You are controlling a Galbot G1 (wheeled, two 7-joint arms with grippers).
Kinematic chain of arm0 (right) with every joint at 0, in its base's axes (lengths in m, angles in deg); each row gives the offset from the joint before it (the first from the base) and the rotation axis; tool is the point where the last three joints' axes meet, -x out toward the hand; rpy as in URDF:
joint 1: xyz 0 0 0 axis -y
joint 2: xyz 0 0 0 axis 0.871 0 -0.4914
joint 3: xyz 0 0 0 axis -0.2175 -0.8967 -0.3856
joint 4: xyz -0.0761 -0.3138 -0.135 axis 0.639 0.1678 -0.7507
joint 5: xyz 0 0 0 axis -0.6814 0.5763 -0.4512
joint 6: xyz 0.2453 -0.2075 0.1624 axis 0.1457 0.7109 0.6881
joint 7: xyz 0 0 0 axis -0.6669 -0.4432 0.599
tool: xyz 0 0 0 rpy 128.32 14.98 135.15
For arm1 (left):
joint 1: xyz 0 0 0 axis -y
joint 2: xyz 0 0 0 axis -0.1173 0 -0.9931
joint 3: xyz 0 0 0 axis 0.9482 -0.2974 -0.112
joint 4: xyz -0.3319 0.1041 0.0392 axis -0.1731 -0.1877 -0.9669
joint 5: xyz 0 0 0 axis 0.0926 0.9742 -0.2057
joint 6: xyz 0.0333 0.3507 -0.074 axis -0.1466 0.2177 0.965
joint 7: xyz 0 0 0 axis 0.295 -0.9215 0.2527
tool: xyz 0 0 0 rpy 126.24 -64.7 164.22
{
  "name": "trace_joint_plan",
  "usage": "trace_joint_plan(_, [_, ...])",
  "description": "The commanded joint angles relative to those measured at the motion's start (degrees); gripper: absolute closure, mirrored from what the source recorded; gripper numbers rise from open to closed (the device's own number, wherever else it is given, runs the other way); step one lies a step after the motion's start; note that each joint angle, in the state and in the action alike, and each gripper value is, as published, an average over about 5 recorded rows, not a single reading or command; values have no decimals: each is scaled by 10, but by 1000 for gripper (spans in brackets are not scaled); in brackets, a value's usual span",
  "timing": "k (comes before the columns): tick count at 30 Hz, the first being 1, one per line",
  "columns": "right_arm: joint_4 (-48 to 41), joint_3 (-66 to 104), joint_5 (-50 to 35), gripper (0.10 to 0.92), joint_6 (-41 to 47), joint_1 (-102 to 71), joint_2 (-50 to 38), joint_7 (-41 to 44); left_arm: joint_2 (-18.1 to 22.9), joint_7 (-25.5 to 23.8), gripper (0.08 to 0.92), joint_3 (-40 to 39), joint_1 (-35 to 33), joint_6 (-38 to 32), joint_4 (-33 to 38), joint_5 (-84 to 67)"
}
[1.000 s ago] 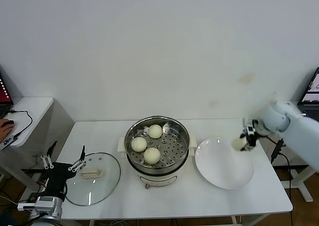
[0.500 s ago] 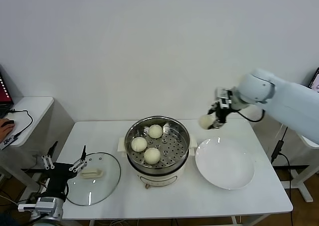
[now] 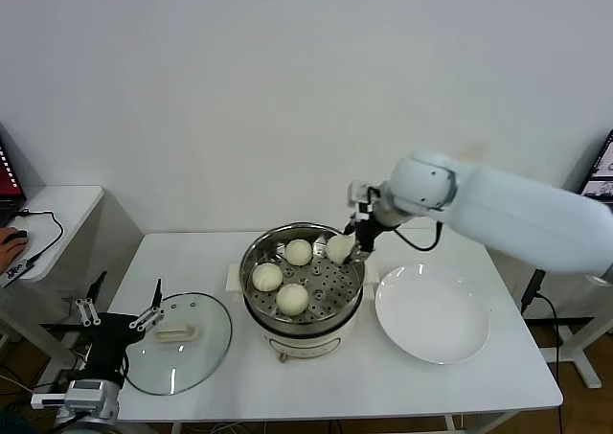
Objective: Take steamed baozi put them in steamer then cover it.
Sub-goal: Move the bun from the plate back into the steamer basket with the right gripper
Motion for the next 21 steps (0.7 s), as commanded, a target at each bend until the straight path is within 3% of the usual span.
trace_joint_plan(1, [-29, -6, -3, 414, 19, -60, 54, -48, 2, 0, 177, -2, 2, 1, 0, 4])
trace_joint_plan(11, [-46, 6, 18, 407, 18, -79, 44, -50, 6, 0, 177, -1, 0, 0, -1, 5])
trace_joint_plan(21, [-20, 47, 8, 213, 15, -71, 19, -50, 9, 0, 177, -4, -1, 0, 2, 7])
